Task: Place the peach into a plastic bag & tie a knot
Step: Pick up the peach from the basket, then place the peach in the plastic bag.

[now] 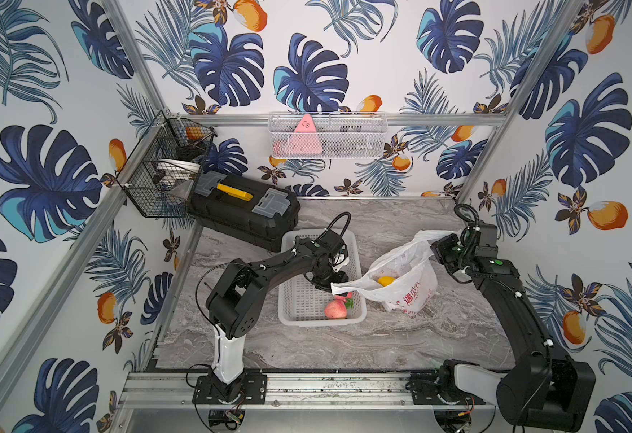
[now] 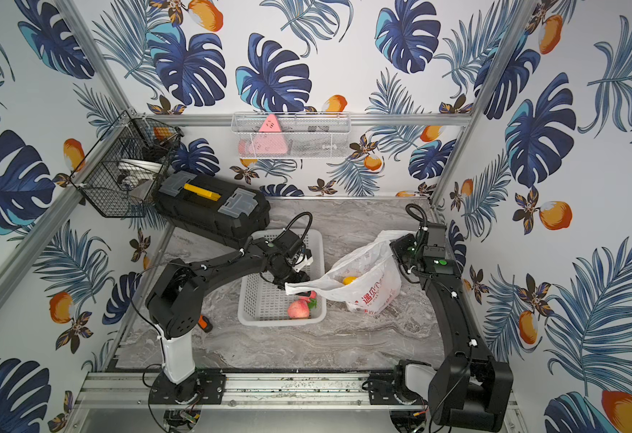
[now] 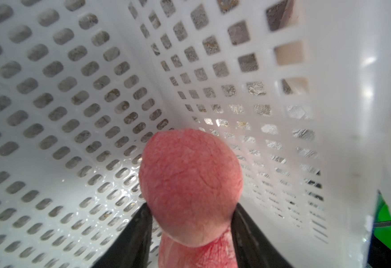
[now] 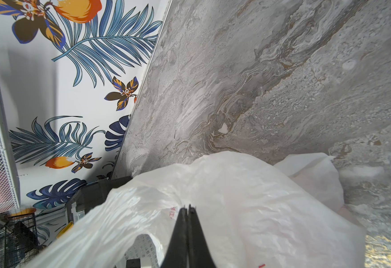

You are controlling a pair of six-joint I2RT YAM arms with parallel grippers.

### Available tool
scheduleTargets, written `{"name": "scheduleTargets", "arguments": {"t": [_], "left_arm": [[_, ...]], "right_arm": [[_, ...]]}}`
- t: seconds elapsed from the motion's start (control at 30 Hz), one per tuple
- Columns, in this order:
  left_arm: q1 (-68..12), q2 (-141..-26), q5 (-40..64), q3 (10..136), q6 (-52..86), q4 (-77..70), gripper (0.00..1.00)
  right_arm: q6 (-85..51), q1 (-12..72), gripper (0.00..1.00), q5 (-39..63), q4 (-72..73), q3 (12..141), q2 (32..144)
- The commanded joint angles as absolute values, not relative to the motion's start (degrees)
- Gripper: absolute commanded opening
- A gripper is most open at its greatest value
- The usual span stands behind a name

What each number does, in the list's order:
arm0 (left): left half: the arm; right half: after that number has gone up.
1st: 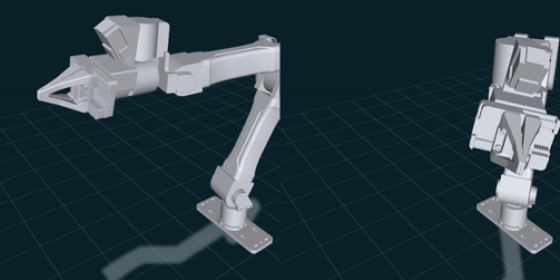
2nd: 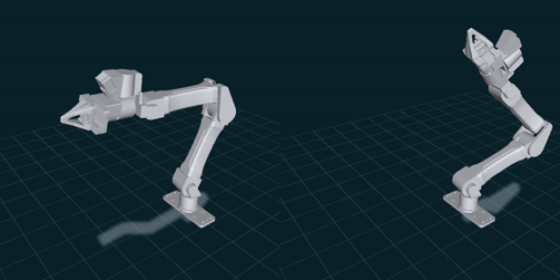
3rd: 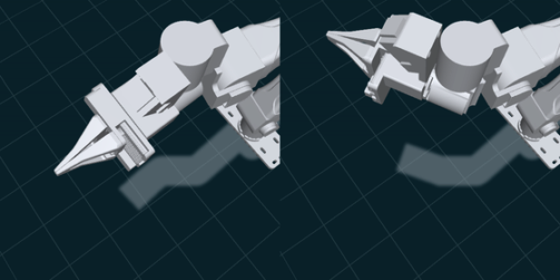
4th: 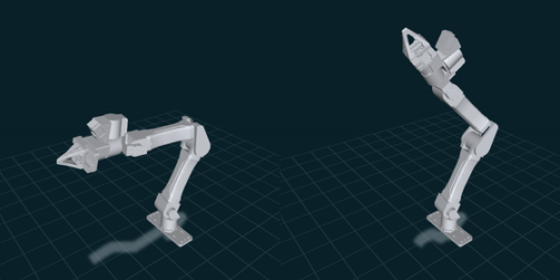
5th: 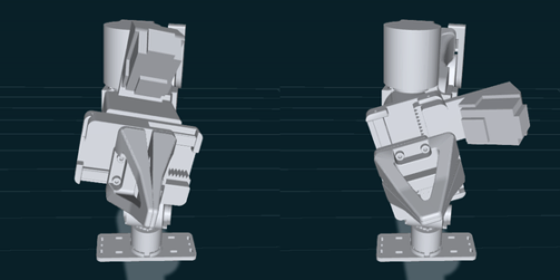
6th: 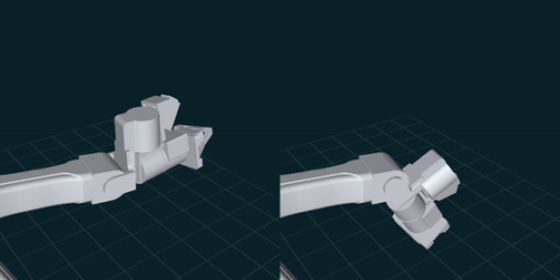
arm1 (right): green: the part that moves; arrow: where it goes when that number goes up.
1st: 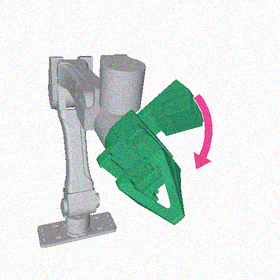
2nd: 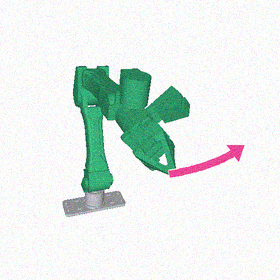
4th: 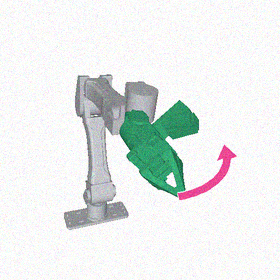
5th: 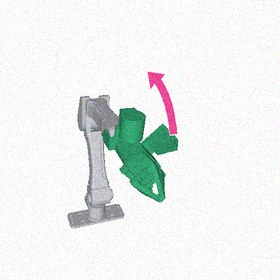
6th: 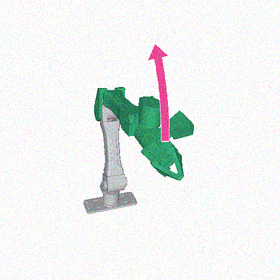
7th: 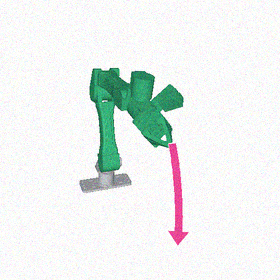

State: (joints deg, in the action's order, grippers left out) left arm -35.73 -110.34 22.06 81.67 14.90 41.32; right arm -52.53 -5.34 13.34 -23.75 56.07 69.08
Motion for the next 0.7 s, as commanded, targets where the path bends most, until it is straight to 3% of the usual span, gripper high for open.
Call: {"name": "scheduleTargets", "arguments": {"t": [0.0, 0.13, 0.43, 0.67], "left_arm": [[-34.8, -109.8, 23.9, 81.6, 14.5, 40.9, 0.45], [-32.0, -106.7, 25.3, 82.8, 14.0, 42.7, 0.4], [-28.3, -98.5, 23.5, 90.8, 13.0, 49.6, 0.41], [-37.9, -101.5, 26.3, 104.0, 16.1, 48.5, 0.44]], "right_arm": [[-52.6, -5.3, 0.0, 12.9, -23.2, 57.0, 68.9], [-52.7, -5.2, 0.0, 12.9, -23.0, 56.7, 68.7], [-52.6, -5.2, 0.0, 13.3, -22.7, 56.4, 68.7], [-53.0, -5.2, 0.0, 13.3, -22.4, 56.2, 68.9]]}}
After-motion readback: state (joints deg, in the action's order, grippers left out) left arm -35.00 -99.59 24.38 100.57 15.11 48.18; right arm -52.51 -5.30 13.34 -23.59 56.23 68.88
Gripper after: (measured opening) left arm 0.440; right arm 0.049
